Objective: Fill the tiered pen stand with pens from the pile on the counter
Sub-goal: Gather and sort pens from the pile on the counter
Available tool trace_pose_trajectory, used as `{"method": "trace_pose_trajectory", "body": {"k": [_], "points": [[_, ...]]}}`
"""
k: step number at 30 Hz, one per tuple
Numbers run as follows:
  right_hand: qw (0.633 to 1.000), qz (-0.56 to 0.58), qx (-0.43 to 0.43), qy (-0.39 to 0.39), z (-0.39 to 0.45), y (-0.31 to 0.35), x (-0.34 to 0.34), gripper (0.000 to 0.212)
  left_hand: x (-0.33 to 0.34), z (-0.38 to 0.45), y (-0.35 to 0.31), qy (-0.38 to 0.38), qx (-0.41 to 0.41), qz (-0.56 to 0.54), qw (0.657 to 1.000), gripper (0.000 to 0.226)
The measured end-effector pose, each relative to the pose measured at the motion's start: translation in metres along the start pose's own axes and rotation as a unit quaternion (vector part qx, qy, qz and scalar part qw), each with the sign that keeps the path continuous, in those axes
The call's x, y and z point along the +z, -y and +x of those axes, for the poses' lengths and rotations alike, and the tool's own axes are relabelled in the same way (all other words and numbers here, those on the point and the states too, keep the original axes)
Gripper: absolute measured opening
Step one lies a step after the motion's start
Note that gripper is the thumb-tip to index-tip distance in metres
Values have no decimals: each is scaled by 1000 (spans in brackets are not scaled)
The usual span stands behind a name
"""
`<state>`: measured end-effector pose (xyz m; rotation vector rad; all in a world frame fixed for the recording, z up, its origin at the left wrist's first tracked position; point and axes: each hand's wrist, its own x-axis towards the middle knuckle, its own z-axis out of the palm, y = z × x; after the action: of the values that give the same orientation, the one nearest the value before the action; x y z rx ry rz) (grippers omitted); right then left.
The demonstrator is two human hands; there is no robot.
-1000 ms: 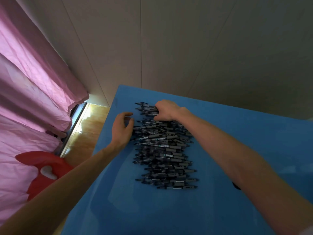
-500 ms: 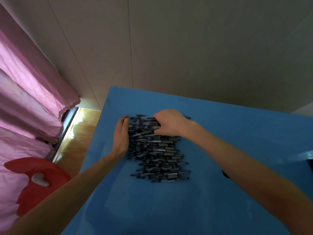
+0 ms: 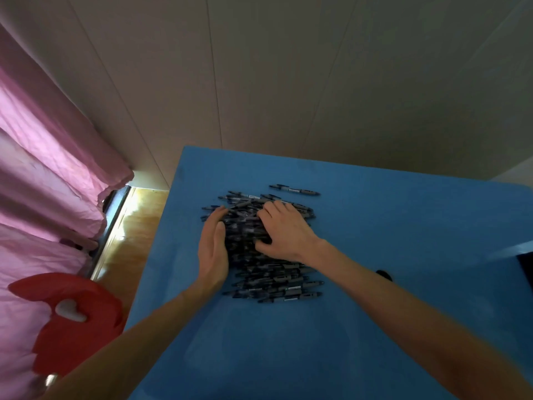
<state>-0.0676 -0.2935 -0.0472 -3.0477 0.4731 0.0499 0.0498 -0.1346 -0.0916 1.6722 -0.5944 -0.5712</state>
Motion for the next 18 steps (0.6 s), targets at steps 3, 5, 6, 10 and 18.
{"method": "trace_pose_trajectory", "body": {"k": [3,5,6,10,18], "points": [[1000,-2,3,-22,-6,3,3,75,5,-9,3,7,41,51,998,55],[1000,-1,0,-30,-12,4,5,84,7,-13,6,15,43,64,997,56],[999,-1,-2,-34,-15,3,5,88,7,-14,7,17,43,65,997,56],[1000,-6,-2,-28,-26,3,11,102,8,-18,8,26,54,100,993,56],[997,-8,55,-48,-45,10,18,91,9,-21,9,50,99,209,972,62]]}}
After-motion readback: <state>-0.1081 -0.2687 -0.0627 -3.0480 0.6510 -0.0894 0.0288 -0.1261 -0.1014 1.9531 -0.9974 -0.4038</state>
